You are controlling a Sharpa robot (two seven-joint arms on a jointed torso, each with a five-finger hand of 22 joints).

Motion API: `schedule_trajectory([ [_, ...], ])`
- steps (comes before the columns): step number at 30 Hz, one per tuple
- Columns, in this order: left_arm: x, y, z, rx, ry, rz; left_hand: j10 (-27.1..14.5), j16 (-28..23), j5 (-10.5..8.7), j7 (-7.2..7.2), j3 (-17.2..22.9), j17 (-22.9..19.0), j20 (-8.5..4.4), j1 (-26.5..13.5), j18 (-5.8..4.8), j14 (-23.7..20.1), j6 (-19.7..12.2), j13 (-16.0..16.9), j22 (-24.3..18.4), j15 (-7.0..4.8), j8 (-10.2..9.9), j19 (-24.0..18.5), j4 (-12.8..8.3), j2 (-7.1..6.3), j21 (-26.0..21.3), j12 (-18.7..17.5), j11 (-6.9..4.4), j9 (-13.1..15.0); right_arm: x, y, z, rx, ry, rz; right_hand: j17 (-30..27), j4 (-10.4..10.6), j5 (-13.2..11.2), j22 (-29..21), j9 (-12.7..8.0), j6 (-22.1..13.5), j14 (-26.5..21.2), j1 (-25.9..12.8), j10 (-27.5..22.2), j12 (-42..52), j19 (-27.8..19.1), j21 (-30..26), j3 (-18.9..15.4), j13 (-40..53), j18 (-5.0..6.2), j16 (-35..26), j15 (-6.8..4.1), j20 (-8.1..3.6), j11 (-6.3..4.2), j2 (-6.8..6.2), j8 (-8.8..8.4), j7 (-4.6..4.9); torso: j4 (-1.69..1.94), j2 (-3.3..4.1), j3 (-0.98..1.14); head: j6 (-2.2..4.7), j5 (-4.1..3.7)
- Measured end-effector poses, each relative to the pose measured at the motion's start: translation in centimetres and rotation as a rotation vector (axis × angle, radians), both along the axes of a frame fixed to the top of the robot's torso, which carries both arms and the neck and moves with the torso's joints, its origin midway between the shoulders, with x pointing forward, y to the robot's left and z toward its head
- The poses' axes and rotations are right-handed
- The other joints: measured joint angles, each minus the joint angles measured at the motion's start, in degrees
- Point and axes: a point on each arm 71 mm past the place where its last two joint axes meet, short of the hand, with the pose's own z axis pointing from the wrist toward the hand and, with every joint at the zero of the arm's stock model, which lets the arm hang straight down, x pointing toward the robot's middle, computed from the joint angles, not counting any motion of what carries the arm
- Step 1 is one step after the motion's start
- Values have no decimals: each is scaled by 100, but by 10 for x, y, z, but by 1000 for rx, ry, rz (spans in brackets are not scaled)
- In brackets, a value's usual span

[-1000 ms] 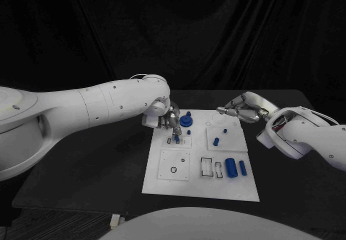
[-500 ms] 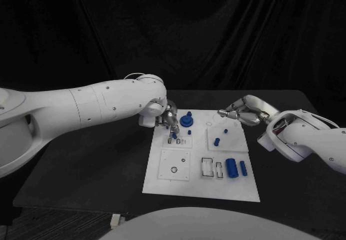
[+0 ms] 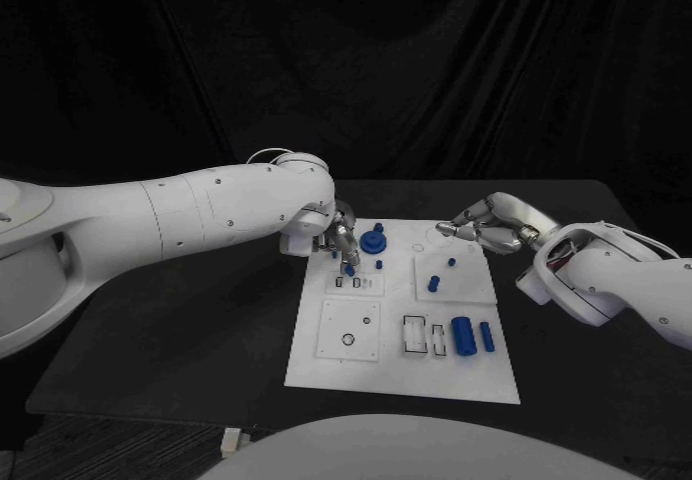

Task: Assemble the parts on the task board

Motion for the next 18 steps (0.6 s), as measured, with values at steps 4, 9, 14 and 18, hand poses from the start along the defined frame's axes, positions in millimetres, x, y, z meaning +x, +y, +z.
schedule_trajectory([
  [4,1,0,0,4,-11,2,0,0,-7,0,57,0,0,-46,0,-1,0,0,0,0,0,0,-21,0,0,0,0,9,0,1,0,0,1,2,0,0,0,0,0,0,0,6,0,0,-28,-11,0,2,0,0,0,-13,0,6,0,0,0,1,1,0,6],
  [9,-1,0,-3,6,-12,0,1,0,-11,0,70,0,0,-81,0,13,0,0,0,-13,-1,0,-23,12,0,0,1,12,0,1,-1,0,2,3,0,16,0,-1,1,0,0,6,0,0,-28,-43,-16,3,0,0,0,-13,0,6,0,0,4,0,0,0,7],
  [14,-4,-1,-8,7,-7,-2,1,0,-22,0,150,-1,0,-98,-1,22,0,0,0,-22,-1,0,-69,7,0,0,1,20,0,1,-1,0,2,2,0,16,0,-1,-5,0,0,6,0,0,-28,-43,-16,3,-1,0,0,-13,0,6,0,0,5,2,-1,0,5],
  [18,-4,-1,-10,8,-5,0,2,0,-31,0,165,-1,0,-143,0,22,0,0,0,-22,-2,0,-69,8,0,0,2,20,0,0,-1,0,2,2,0,16,0,-1,-5,0,0,6,0,0,-28,-43,-16,4,0,0,0,-13,0,6,0,0,3,5,-1,0,6],
])
